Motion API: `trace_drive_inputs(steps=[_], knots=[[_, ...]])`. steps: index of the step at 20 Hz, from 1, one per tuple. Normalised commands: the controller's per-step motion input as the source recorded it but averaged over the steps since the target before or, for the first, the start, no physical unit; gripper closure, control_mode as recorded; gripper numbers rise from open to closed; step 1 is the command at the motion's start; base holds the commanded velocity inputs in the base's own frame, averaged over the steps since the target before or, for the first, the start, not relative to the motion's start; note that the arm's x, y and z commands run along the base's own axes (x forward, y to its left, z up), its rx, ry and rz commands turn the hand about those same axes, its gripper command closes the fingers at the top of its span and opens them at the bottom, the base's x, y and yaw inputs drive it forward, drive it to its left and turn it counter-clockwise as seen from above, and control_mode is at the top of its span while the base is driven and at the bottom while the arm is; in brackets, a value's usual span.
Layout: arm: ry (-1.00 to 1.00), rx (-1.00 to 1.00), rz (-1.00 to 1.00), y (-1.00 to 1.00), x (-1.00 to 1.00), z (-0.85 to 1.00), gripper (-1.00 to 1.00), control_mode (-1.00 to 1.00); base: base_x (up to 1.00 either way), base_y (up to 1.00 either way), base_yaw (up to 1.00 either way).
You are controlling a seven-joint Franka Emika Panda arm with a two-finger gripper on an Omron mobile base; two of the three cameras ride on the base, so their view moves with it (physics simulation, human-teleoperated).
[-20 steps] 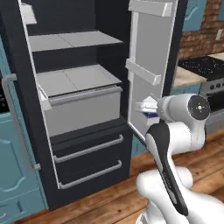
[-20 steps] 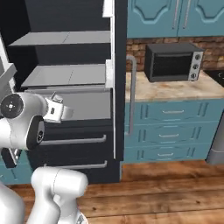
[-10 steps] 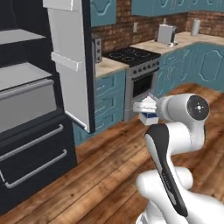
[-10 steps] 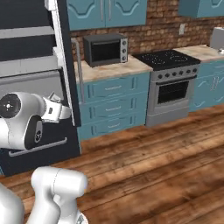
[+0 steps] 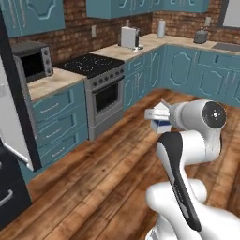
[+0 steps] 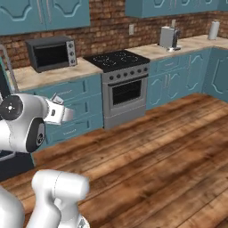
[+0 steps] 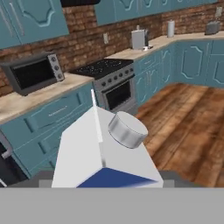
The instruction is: Take a sugar cube from the saucer and place it inside the coffee. Then, grab milk from the fridge and place it next to the coffee on the counter to sweeten the coffee.
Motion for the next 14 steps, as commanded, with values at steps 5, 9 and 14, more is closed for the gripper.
trace_drive_inputs(steps=[5,9,14], knots=[[0.0,0.0,0.0,0.0,0.0,0.0,1.0,1.0,1.0,-0.55,-0.11],[0.0,0.0,0.0,0.0,0.0,0.0,1.0,1.0,1.0,-0.54,-0.08],[0.0,0.0,0.0,0.0,0.0,0.0,1.0,1.0,1.0,-0.49,0.1]])
